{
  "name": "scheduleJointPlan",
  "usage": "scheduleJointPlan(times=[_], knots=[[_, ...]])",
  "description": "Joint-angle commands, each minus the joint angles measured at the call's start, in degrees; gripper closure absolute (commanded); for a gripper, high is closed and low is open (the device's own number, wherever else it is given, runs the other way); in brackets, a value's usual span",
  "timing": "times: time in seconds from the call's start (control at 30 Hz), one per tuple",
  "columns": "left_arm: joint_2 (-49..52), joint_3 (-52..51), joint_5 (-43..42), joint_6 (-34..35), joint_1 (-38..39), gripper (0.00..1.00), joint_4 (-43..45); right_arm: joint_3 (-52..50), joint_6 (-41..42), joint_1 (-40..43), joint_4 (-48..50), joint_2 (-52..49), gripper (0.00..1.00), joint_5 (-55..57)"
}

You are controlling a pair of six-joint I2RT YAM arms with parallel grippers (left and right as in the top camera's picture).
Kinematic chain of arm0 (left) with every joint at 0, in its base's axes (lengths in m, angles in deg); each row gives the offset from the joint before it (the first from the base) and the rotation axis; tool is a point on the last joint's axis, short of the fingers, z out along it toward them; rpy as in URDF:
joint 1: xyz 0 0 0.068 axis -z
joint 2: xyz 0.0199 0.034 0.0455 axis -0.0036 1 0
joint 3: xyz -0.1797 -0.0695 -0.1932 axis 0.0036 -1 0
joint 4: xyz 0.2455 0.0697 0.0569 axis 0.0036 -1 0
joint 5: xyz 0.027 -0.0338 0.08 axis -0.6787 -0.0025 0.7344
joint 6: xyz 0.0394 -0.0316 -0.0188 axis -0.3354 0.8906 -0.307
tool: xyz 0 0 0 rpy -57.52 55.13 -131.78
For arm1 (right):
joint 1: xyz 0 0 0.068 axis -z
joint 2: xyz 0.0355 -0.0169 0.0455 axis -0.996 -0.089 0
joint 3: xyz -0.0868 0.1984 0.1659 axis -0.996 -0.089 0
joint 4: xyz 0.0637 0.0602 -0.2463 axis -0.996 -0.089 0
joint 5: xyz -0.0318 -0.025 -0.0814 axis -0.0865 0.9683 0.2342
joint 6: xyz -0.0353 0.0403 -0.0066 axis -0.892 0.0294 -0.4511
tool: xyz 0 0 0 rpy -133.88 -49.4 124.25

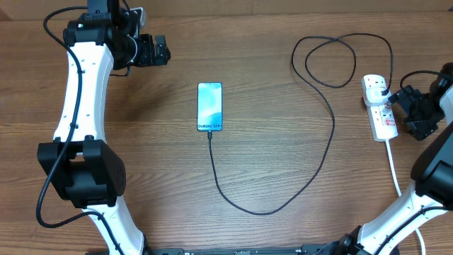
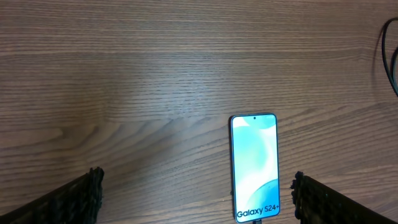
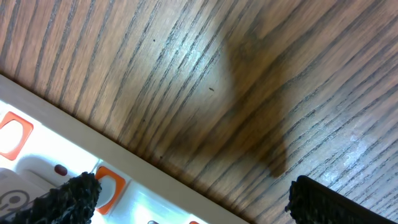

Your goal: Plug charger to phone and switch on socket

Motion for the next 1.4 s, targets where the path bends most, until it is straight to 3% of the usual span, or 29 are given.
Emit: scheduleJointPlan(times=[0.0,0.73,0.83,1.17,1.37], knots=[[0.42,0.04,0.72,0.31,0.17,0.00,0.04,-0.90,-2.78,-2.32,-0.61,-1.16,0.00,-2.84],[0.42,0.04,0.72,0.33,0.17,0.00,0.02,-0.68,-5.84,-4.55,-1.16,-1.14,0.00,-4.90],[0.42,0.04,0.72,0.31,0.17,0.00,0.02,2.82,-5.03,-3.82,-4.87,-0.15,0.00,-4.72],[0.44,0.04,0.72,0.31,0.17,0.00,0.02,5.27,-0.24,-0.83,-12.83,15.45,0.00,-3.39],[0.42,0.04,0.72,0.33,0.17,0.00,0.02,5.05,-0.04,-2.58,-23.10,26.03,0.00,-3.61]])
